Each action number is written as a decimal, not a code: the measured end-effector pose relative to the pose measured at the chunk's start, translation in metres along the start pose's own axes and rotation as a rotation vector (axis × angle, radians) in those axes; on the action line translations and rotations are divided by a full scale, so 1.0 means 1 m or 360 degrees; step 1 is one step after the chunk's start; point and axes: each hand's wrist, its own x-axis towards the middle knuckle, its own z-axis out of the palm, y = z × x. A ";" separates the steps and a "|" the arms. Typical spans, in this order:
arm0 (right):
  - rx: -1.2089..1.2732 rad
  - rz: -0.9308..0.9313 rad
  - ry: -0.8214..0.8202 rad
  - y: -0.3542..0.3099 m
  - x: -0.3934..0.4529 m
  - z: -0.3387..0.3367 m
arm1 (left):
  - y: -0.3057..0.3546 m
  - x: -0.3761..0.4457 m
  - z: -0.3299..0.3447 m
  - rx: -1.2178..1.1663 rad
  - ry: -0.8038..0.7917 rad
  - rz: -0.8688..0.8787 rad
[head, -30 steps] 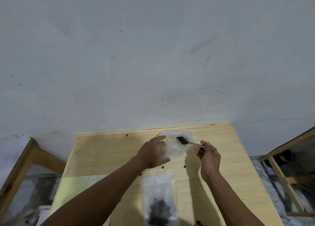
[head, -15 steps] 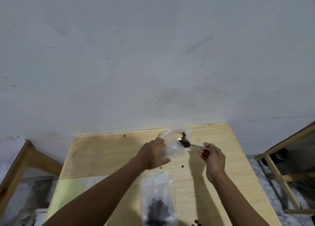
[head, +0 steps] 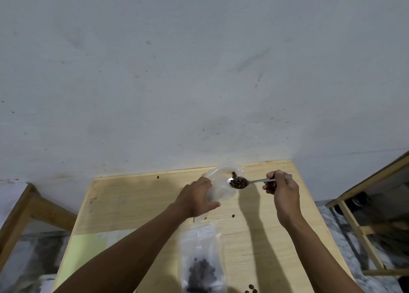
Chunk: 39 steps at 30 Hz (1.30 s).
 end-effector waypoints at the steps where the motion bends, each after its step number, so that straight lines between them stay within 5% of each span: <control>1: -0.0032 -0.0008 -0.0028 -0.001 -0.002 0.001 | 0.000 0.000 0.000 -0.0007 -0.0001 -0.0002; 11: -0.0523 -0.0364 -0.0693 -0.003 -0.016 0.011 | -0.003 0.000 0.004 0.0090 0.0028 0.0115; 20: 0.0156 0.0078 0.0147 0.013 0.012 0.005 | -0.014 0.007 -0.003 0.0114 -0.0175 0.0243; 28: 0.0451 0.0678 0.0332 0.042 0.008 0.050 | 0.001 0.034 -0.022 0.0250 -0.0493 0.0304; 39: 0.0763 0.1058 0.0650 0.055 0.019 0.068 | -0.021 0.004 0.009 0.0066 -0.0055 0.0644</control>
